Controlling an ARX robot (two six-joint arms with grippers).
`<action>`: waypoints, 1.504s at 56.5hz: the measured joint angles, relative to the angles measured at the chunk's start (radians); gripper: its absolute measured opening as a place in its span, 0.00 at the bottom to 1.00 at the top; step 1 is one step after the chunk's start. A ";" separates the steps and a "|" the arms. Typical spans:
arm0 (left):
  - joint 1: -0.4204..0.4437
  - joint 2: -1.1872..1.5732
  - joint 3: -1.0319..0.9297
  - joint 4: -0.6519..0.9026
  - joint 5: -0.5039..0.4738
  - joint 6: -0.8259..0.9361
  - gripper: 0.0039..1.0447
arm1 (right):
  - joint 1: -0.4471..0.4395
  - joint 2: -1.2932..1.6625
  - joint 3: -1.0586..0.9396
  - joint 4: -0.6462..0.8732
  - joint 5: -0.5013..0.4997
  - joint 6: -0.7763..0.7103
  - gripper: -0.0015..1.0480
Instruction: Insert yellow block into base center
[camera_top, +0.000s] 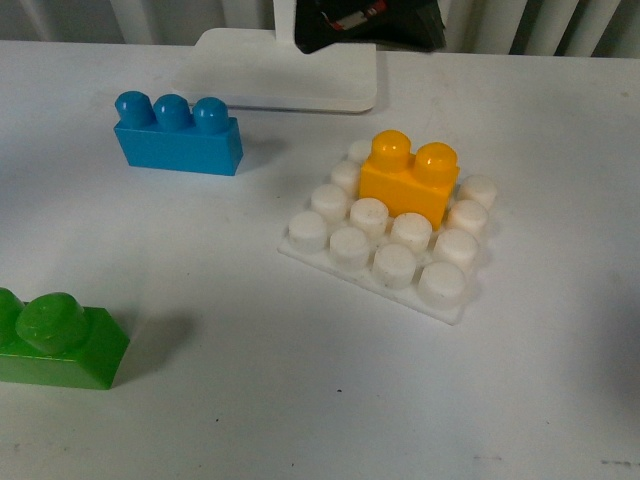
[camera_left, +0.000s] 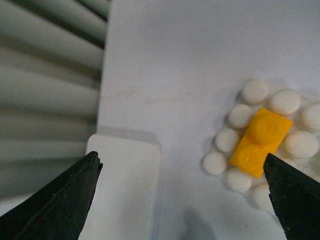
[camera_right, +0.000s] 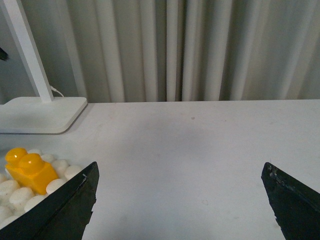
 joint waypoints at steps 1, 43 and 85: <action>0.009 -0.027 -0.042 0.047 -0.011 -0.021 0.94 | 0.000 0.000 0.000 0.000 0.000 0.000 0.91; 0.201 -1.015 -1.096 0.711 -0.562 -1.086 0.74 | 0.000 0.000 0.000 0.000 0.001 0.000 0.91; 0.507 -1.358 -1.296 0.594 -0.275 -1.108 0.03 | 0.000 0.000 0.000 0.000 0.000 0.000 0.91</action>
